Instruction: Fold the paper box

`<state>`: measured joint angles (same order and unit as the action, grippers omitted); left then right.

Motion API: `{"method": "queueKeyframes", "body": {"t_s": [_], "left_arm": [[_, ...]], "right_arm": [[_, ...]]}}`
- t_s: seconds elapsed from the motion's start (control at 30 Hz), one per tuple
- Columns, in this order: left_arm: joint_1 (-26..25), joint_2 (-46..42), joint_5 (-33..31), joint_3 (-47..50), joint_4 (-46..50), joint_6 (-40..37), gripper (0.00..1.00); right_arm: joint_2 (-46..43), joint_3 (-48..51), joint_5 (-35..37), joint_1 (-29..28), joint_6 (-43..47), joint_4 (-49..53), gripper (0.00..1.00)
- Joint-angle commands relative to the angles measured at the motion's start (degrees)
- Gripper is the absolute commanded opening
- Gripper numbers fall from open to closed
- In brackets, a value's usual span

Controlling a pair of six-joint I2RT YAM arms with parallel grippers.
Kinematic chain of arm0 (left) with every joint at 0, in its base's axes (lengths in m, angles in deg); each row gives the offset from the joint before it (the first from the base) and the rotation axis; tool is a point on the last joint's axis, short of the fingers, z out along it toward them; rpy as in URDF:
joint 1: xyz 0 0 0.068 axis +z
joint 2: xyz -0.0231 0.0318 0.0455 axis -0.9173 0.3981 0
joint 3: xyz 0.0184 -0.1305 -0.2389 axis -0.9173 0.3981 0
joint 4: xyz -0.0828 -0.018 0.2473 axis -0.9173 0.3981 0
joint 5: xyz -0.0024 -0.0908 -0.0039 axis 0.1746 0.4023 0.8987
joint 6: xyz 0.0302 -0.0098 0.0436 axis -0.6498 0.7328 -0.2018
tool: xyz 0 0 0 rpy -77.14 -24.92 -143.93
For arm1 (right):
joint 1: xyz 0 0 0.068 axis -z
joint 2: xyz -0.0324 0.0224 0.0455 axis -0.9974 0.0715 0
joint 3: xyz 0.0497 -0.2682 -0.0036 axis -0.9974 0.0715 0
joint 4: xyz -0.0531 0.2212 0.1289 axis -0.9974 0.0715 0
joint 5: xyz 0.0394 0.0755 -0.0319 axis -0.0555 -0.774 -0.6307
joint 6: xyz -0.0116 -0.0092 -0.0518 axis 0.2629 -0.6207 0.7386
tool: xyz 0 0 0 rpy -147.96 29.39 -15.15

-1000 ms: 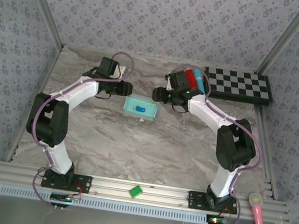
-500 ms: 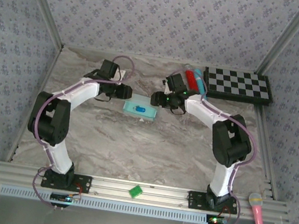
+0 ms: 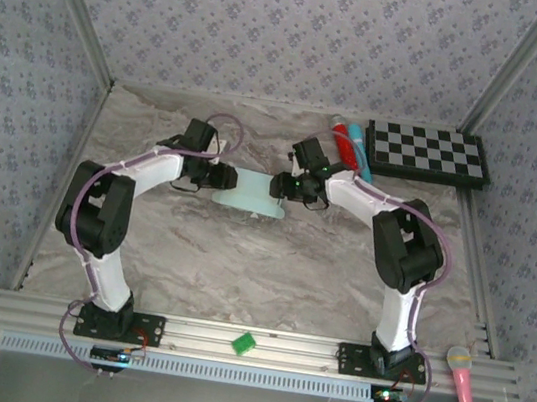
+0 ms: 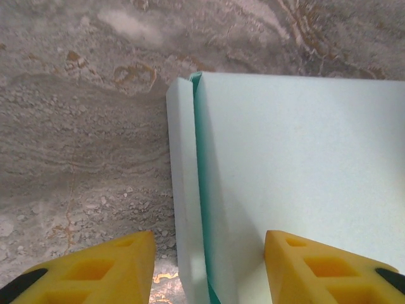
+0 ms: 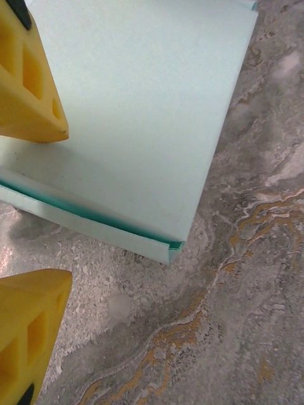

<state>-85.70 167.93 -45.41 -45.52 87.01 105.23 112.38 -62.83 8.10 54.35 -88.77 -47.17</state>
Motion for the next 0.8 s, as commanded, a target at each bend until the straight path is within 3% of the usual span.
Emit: {"method": "queueKeyframes", "body": {"t_s": [0.0, 0.6, 0.77], "left_arm": [[-0.4, 1.0, 1.5, 0.4, -0.6, 0.5, 0.48], [-2.7, -1.5, 0.7, 6.9, -4.5, 5.5, 0.34], [-3.9, -3.7, -1.5, 8.8, -4.3, 8.8, 0.28]], "right_arm": [[1.6, -1.1, 0.5, -0.3, 0.1, 1.9, 0.54], [7.9, -6.1, -2.1, 0.3, 3.0, 4.8, 0.34], [10.8, -9.6, -3.2, 0.4, 5.8, 7.5, 0.34]]}}
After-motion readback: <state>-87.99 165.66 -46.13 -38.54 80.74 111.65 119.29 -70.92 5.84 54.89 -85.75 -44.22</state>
